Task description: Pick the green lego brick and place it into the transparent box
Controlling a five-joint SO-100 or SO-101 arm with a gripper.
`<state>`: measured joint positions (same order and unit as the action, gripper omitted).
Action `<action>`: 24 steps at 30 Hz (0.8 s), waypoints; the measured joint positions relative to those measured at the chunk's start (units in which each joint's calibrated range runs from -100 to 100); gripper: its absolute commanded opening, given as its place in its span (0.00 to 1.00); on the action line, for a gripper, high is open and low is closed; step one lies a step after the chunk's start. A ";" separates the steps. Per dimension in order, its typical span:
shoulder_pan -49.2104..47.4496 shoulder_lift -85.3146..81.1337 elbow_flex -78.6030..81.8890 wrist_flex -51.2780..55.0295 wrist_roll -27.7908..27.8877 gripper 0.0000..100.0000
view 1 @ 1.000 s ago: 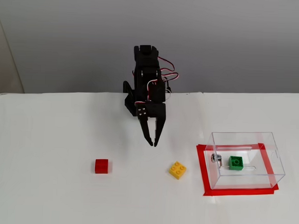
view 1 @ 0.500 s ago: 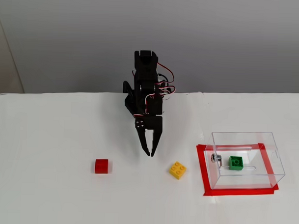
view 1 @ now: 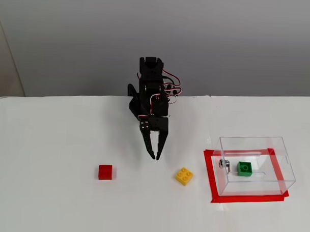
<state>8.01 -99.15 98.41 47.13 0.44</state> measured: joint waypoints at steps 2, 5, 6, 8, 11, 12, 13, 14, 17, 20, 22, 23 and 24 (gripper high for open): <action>0.00 0.00 0.00 4.11 0.00 0.02; 0.00 0.00 -0.35 7.80 -0.05 0.02; 0.00 0.00 -0.53 9.17 -0.10 0.02; 0.00 0.00 -1.59 13.11 -0.15 0.02; 0.00 0.00 -3.44 19.71 -0.15 0.02; 0.00 0.00 -3.62 20.65 -0.15 0.02; 0.00 0.00 -3.71 21.17 -0.15 0.02; 0.00 0.00 -3.71 21.51 -0.15 0.02; 0.00 0.00 -3.80 21.68 -0.15 0.02; 0.00 0.00 -3.80 21.68 -0.15 0.02; 0.00 0.00 -3.80 21.68 -0.15 0.02; 0.00 0.00 -3.80 21.68 -0.15 0.02; 0.00 0.00 -3.80 21.68 -0.15 0.02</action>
<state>8.01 -99.15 94.62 68.81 0.29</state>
